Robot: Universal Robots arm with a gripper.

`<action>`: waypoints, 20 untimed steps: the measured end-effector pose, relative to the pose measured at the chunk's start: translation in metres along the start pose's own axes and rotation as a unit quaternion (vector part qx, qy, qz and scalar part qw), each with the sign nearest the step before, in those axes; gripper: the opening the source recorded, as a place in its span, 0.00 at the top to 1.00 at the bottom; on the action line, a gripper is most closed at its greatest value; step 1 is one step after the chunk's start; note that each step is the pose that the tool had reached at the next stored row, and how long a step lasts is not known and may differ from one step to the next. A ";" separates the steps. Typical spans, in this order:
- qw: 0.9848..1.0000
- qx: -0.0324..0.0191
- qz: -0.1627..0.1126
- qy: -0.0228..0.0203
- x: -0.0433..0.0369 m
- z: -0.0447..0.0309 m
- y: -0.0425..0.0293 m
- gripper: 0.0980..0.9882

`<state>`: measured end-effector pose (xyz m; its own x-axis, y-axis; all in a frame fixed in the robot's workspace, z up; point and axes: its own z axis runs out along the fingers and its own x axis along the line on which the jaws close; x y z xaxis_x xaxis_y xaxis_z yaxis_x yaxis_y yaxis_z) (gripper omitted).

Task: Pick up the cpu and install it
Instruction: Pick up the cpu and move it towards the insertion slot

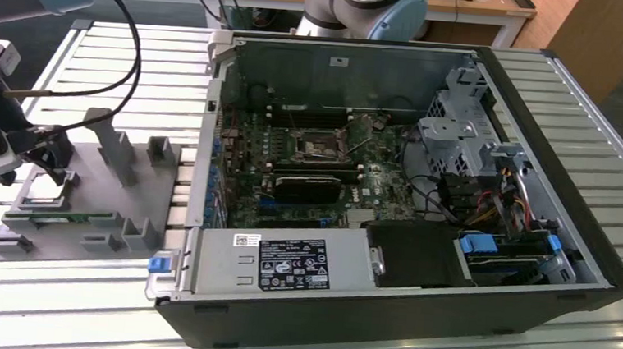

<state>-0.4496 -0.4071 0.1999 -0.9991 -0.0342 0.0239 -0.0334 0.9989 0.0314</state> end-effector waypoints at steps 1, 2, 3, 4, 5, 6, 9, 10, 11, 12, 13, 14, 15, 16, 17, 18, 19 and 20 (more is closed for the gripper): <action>1.000 0.000 0.000 0.000 -0.0004 0.0002 -0.0002 0.32; 1.000 0.000 0.000 0.000 -0.0008 0.0004 -0.0004 0.32; 1.000 0.000 0.000 0.000 -0.0013 0.0006 -0.0005 0.32; 1.000 0.000 0.000 0.000 -0.0017 0.0009 -0.0006 0.32; 1.000 0.000 0.000 0.000 -0.0020 0.0010 -0.0007 0.32; 1.000 0.000 0.000 0.000 -0.0022 0.0012 -0.0007 0.32; 1.000 0.000 0.000 0.000 -0.0024 0.0013 -0.0008 0.32; 1.000 0.000 0.000 0.000 -0.0024 0.0014 -0.0008 0.32; 1.000 0.000 0.000 0.000 -0.0025 0.0016 -0.0008 0.32; 1.000 0.000 0.000 0.000 -0.0026 0.0018 -0.0008 0.32; 1.000 0.000 0.000 0.000 -0.0026 0.0020 -0.0008 0.32; 1.000 0.000 0.000 0.000 -0.0026 0.0021 -0.0008 0.32; 1.000 0.000 0.000 0.000 -0.0027 0.0024 -0.0009 0.32; 1.000 0.000 0.000 0.000 -0.0027 0.0025 -0.0008 0.32; 1.000 0.000 0.000 0.000 -0.0027 0.0026 -0.0008 0.32; 1.000 0.000 0.000 0.000 -0.0027 0.0028 -0.0009 0.32; 1.000 0.000 0.000 0.000 -0.0027 0.0029 -0.0009 0.32; 1.000 0.000 0.000 0.000 -0.0028 0.0031 -0.0009 0.32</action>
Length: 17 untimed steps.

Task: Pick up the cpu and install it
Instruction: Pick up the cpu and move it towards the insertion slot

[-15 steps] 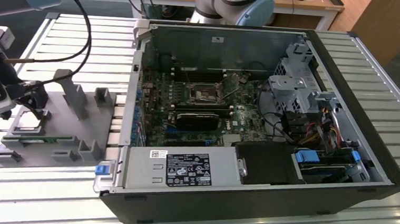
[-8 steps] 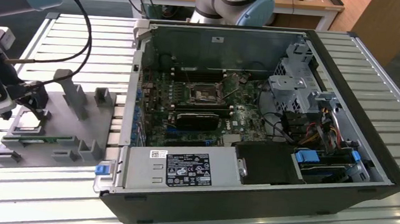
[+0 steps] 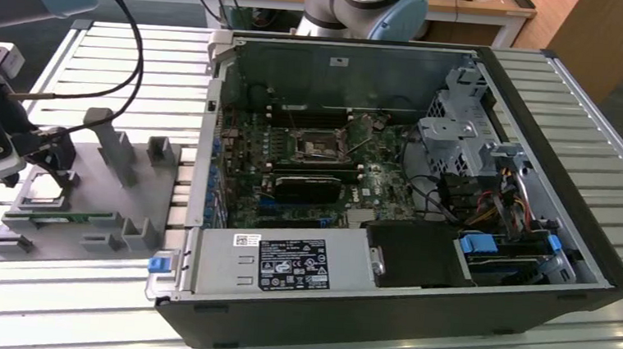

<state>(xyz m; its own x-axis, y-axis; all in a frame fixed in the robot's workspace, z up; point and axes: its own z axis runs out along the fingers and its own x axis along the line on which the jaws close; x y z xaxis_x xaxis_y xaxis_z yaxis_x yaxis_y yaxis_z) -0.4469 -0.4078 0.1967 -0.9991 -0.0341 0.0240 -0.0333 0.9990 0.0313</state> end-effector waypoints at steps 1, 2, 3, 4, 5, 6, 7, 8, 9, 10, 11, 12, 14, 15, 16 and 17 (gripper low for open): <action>1.000 0.000 0.000 0.000 0.0000 0.0002 0.0000 0.32; 1.000 0.000 0.000 0.000 -0.0001 0.0004 0.0000 0.32; 1.000 0.000 0.000 0.000 -0.0001 0.0007 -0.0001 0.32; 1.000 0.000 0.000 0.000 -0.0001 0.0010 -0.0003 0.32; 1.000 0.000 0.000 0.000 -0.0001 0.0012 -0.0004 0.32; 1.000 0.000 0.000 0.000 -0.0002 0.0014 -0.0005 0.32; 1.000 0.000 0.000 0.000 -0.0005 0.0019 -0.0006 0.32; 1.000 0.000 0.000 0.000 -0.0009 0.0022 -0.0007 0.32; 1.000 0.000 0.000 0.000 -0.0014 0.0027 -0.0008 0.32; 1.000 0.000 0.000 0.000 -0.0022 0.0033 -0.0008 0.32; 1.000 0.000 0.000 0.000 -0.0023 0.0042 -0.0008 0.32; 1.000 0.000 0.000 0.000 -0.0022 0.0050 -0.0008 0.32; 1.000 -0.005 0.000 -0.001 -0.0023 0.0061 -0.0010 0.32; 1.000 -0.007 0.000 -0.001 -0.0023 0.0068 -0.0010 0.32; 1.000 -0.008 0.000 -0.001 -0.0023 0.0074 -0.0009 0.32; 1.000 -0.008 0.000 -0.002 -0.0023 0.0079 -0.0012 0.32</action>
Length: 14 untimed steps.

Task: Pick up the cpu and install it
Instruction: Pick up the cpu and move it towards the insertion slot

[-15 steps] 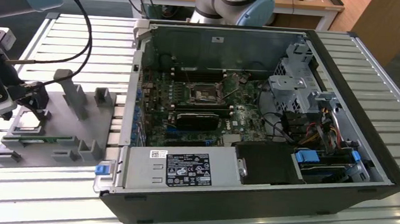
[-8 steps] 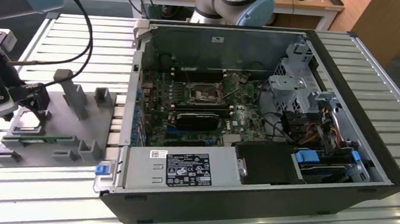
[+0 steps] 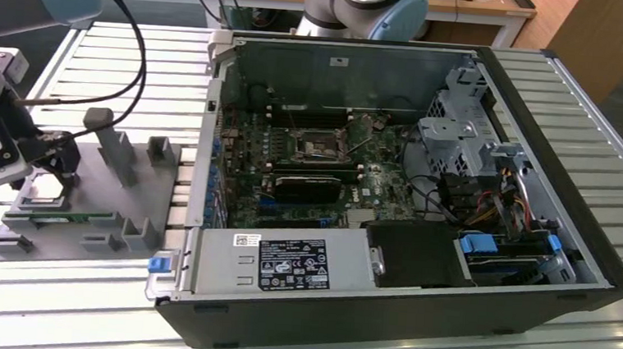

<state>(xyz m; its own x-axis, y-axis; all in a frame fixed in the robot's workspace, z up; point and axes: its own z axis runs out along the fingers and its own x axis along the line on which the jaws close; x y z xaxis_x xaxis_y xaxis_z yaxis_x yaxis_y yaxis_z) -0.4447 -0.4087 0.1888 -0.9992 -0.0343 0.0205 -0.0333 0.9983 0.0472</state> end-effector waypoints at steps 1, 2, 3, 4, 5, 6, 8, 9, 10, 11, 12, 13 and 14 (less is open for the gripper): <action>1.000 0.000 0.000 0.000 0.0000 0.0005 -0.0004 0.32; 1.000 0.000 0.000 -0.001 0.0000 0.0008 -0.0006 0.32; 1.000 0.000 0.000 -0.001 0.0000 0.0014 -0.0009 0.32; 1.000 0.000 0.000 -0.001 0.0000 0.0022 -0.0012 0.32; 1.000 0.000 0.000 -0.002 0.0000 0.0029 -0.0015 0.32; 1.000 0.000 0.000 -0.003 0.0000 0.0035 -0.0020 0.32; 1.000 -0.001 0.000 -0.004 0.0000 0.0044 -0.0024 0.32; 1.000 -0.001 0.000 -0.004 0.0000 0.0045 -0.0024 0.34; 1.000 -0.001 0.000 -0.004 0.0000 0.0044 -0.0024 0.34; 1.000 -0.001 0.000 -0.004 0.0000 0.0044 -0.0025 0.34; 1.000 -0.001 0.000 -0.004 0.0000 0.0044 -0.0025 0.41; 1.000 -0.001 0.000 -0.004 0.0000 0.0044 -0.0025 0.41; 1.000 -0.001 0.000 -0.004 0.0000 0.0044 -0.0025 0.41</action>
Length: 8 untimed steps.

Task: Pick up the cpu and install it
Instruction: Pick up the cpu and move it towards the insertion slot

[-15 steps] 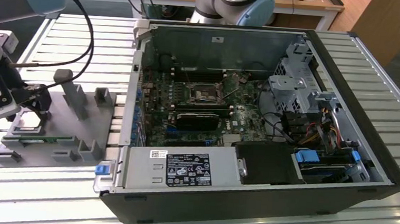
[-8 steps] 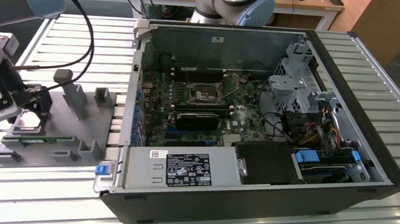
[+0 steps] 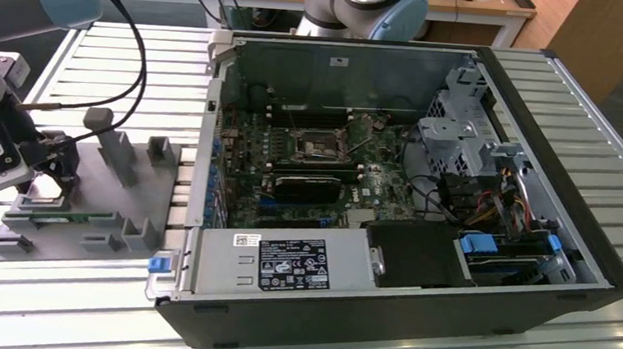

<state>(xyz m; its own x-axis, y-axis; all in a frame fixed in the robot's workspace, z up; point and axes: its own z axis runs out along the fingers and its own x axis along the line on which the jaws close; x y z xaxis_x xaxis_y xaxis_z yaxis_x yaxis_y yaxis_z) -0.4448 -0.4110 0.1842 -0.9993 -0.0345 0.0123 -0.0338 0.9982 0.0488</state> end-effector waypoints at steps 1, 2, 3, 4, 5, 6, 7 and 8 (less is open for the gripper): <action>1.000 0.000 0.000 0.000 0.0000 0.0000 0.0000 0.41; 1.000 0.000 0.000 0.000 0.0000 0.0000 0.0000 0.41; 1.000 0.000 0.000 0.000 0.0000 0.0000 0.0000 0.41; 1.000 0.000 0.000 0.000 0.0000 0.0000 0.0000 0.41; 1.000 0.000 0.000 0.000 0.0000 0.0000 0.0000 0.41; 1.000 0.000 0.000 0.000 0.0000 0.0000 0.0000 0.41; 1.000 0.000 0.000 0.000 0.0000 0.0000 -0.0001 0.41; 1.000 0.000 0.000 0.000 0.0000 -0.0002 0.0000 0.41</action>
<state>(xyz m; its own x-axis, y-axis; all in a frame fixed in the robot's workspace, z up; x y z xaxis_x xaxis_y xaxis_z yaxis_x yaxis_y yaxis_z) -0.4448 -0.4111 0.1844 -0.9993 -0.0345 0.0122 -0.0339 0.9983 0.0485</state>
